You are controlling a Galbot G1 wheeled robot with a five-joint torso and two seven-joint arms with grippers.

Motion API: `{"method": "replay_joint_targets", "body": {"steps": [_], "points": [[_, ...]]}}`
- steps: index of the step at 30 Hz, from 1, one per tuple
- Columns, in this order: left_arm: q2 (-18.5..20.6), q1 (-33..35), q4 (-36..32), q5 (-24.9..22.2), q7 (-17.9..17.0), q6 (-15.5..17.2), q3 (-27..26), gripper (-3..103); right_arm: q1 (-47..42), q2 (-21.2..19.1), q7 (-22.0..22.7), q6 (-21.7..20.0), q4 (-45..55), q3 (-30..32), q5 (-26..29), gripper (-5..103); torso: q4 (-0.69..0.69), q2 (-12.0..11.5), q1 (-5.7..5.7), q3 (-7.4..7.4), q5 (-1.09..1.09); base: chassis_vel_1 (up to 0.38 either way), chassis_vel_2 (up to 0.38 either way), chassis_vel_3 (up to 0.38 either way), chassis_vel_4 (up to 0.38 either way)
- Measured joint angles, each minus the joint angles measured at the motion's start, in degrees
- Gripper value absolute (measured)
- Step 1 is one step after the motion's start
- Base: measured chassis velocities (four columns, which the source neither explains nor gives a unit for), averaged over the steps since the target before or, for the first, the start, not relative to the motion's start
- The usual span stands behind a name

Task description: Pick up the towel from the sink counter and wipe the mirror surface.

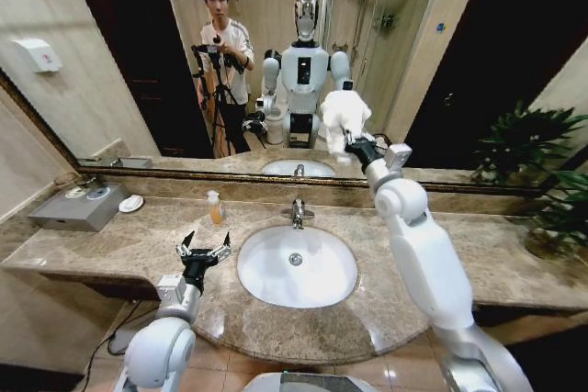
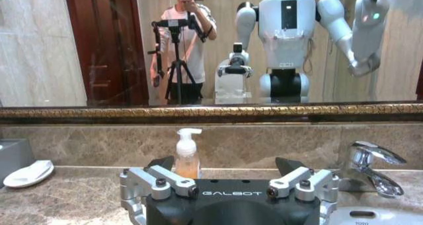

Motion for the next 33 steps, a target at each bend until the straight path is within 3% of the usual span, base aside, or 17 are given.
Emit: {"method": "replay_joint_targets", "body": {"steps": [7, 20, 33], "points": [[0.0, 0.0, 0.0, 0.0, 0.0, 0.0, 0.0, 100, 5.7, -1.1, 2.0, -1.5, 0.3, -1.0, 2.7, 10, 0.0, 0.0, -0.01, -0.01, -0.02, 0.0, 0.0, 0.0, 0.0], [0.0, 0.0, 0.0, 0.0, 0.0, 0.0, 0.0, 100, -5.5, 0.3, -0.4, 0.4, -0.9, -2.0, -1.1, 10, -0.02, 0.0, 0.0, 0.0, 0.02, 0.0, 0.0, 0.0, 0.0], [0.0, 0.0, 0.0, 0.0, 0.0, 0.0, 0.0, 100, 2.8, -2.8, 1.9, -0.9, 0.1, -0.4, 4.0, 10, 0.0, 0.0, 0.0, 0.0, 0.0, 0.0, 0.0, 0.0, 0.0]]}}
